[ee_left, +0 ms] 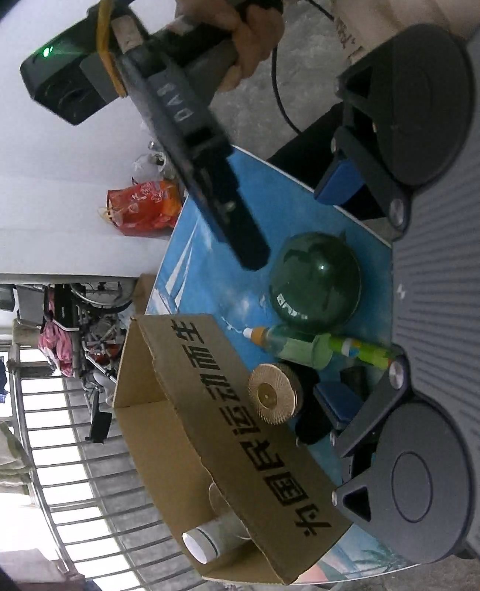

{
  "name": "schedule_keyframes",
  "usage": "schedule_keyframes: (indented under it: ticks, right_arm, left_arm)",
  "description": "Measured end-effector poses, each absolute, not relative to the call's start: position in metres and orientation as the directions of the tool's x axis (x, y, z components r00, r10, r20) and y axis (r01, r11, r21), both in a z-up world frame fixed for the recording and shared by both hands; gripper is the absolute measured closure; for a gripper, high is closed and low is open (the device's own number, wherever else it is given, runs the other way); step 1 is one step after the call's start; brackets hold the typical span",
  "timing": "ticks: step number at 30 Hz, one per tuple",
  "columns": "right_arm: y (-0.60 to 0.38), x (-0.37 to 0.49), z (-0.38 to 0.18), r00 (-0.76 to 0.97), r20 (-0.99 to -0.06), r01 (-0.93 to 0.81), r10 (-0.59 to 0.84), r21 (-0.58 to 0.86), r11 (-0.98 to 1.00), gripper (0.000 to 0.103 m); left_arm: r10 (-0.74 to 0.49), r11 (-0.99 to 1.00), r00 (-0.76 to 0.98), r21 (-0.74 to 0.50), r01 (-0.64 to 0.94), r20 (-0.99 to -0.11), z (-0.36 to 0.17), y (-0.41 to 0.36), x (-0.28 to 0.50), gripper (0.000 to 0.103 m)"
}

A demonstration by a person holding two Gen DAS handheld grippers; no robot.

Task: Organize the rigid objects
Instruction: 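Withdraw the right tool from the box toward the green round jar, then close the right tool around the dark-green round jar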

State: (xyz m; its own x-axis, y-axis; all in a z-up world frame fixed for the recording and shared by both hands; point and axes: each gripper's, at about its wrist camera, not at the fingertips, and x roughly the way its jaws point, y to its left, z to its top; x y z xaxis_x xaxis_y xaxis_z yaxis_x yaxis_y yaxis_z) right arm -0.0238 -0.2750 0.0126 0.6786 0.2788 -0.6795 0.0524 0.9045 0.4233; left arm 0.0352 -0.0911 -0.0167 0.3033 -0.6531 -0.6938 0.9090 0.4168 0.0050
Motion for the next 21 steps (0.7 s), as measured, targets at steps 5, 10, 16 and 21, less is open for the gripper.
schedule_keyframes:
  ticks: [5,10,16,21]
  right_arm:
    - [-0.272,-0.018,0.005,0.653,-0.699,0.047,0.291,0.421,0.906,0.027]
    - [-0.275,-0.015,0.001,0.631,-0.713,0.047,0.305,0.427,0.903,0.027]
    - [-0.273,-0.007,-0.008,0.592,-0.739,0.044,0.323,0.429,0.902,0.027]
    - [-0.272,-0.002,-0.017,0.558,-0.755,0.05,0.344,0.444,0.895,0.027]
  left_arm:
    - [-0.652,0.411,0.285,-0.012,0.912,-0.702,-0.016,-0.096,0.04,0.006]
    - [-0.643,0.372,0.253,-0.006,0.928,-0.722,-0.02,-0.103,0.035,0.016]
    - [-0.623,0.358,0.222,-0.021,0.933,-0.75,-0.027,-0.11,0.036,0.026]
    - [-0.609,0.345,0.203,-0.026,0.938,-0.767,-0.033,-0.116,0.038,0.032]
